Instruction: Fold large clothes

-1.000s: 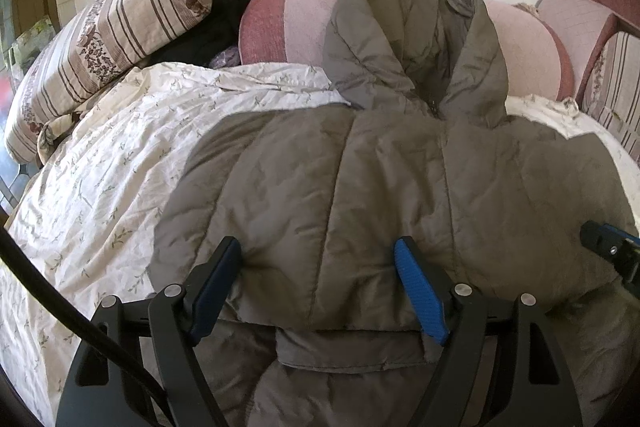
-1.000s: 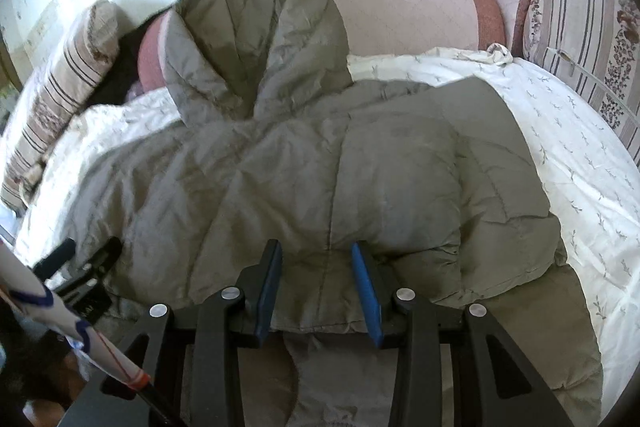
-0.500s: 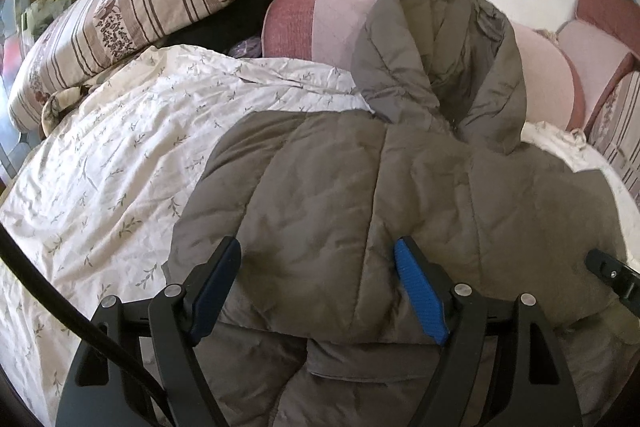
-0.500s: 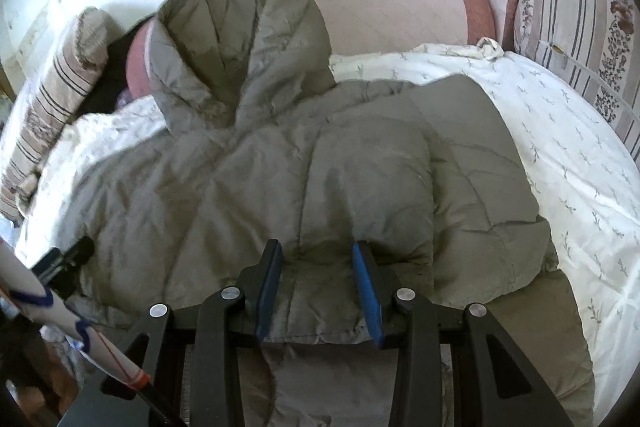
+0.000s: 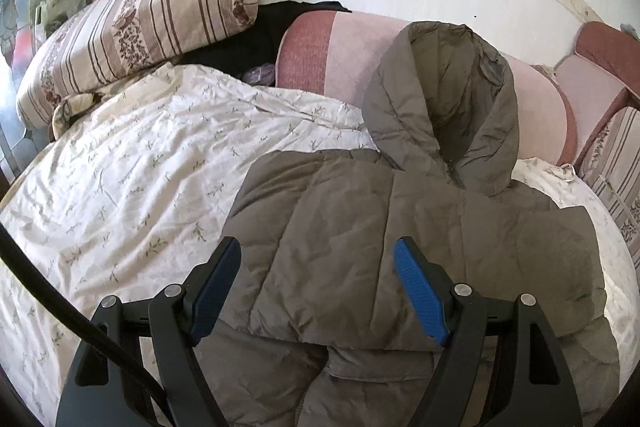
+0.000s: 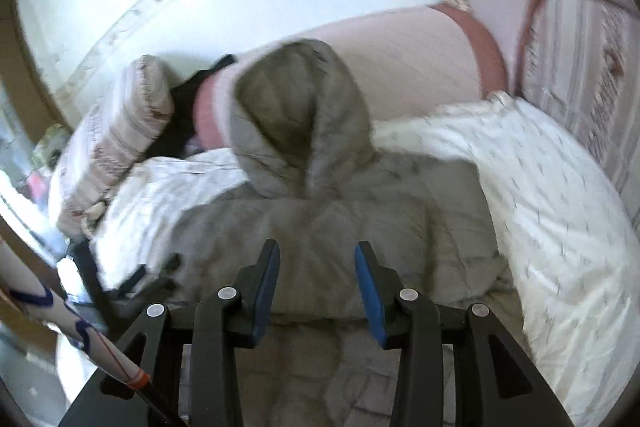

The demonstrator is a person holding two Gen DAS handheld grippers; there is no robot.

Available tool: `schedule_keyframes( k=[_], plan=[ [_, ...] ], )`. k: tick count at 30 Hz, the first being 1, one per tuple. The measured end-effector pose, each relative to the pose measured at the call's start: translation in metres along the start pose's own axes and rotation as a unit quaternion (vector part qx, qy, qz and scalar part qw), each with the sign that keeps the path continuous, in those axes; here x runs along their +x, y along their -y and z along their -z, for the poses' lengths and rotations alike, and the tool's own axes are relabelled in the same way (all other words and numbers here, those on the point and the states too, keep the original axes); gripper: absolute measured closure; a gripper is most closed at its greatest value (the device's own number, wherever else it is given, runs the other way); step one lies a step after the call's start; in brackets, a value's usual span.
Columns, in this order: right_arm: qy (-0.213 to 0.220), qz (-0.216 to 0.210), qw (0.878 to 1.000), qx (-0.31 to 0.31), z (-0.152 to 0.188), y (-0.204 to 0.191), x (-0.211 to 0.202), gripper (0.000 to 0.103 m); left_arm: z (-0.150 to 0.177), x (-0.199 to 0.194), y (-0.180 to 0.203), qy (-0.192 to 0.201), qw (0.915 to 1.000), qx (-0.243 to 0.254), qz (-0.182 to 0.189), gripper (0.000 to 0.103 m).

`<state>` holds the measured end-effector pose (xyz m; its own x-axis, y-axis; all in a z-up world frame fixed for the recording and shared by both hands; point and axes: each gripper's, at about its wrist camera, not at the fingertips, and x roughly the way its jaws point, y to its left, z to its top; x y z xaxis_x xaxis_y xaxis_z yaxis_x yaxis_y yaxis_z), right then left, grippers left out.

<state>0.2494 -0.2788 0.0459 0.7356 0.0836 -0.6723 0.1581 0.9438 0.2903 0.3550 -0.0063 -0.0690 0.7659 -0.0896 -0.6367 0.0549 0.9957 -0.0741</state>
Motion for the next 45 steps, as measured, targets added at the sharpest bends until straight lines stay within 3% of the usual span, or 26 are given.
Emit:
schedule_keyframes(
  k=[3,8,15,21,27,29,30,31,33,40,45],
  plan=[
    [0.008,0.001,1.000,-0.020,-0.041,-0.023,-0.017,0.049,-0.001,-0.002,0.002,0.006,0.9999,0.007,0.005,0.025],
    [0.031,0.027,0.997,-0.064,-0.119,-0.052,-0.008,0.045,-0.001,0.004,0.005,0.002,0.9999,0.013,0.009,0.025],
    [0.015,0.068,0.996,-0.059,-0.202,-0.037,0.100,0.045,0.001,0.021,0.006,-0.017,0.9997,0.016,0.006,0.025],
    [-0.002,0.093,0.995,-0.038,-0.236,-0.015,0.198,0.045,0.006,0.035,0.009,-0.038,0.9990,0.023,0.011,0.025],
    [-0.007,0.119,0.992,-0.044,-0.255,-0.001,0.268,0.045,0.008,0.045,0.014,-0.041,0.9986,0.033,0.007,0.025],
    [-0.014,0.130,0.991,-0.037,-0.256,0.004,0.290,0.057,0.009,0.048,0.014,-0.042,0.9985,0.035,0.007,0.025],
    [-0.020,0.135,0.990,-0.036,-0.256,0.006,0.297,0.083,0.009,0.048,0.014,-0.042,0.9985,0.036,0.006,0.025],
    [-0.032,0.140,0.989,-0.034,-0.252,0.009,0.306,0.095,0.009,0.048,0.014,-0.041,0.9985,0.036,0.006,0.025],
    [-0.008,0.160,0.987,-0.032,-0.246,0.011,0.298,0.095,0.009,0.048,0.014,-0.042,0.9985,0.034,0.007,0.025],
    [0.048,0.109,0.993,-0.025,-0.219,0.014,0.209,0.097,0.005,0.042,0.008,-0.039,0.9990,0.022,0.008,0.025],
    [0.071,0.062,0.995,-0.026,-0.170,0.009,0.125,0.097,-0.004,0.033,-0.014,-0.028,0.9994,-0.017,0.009,0.025]
  ],
)
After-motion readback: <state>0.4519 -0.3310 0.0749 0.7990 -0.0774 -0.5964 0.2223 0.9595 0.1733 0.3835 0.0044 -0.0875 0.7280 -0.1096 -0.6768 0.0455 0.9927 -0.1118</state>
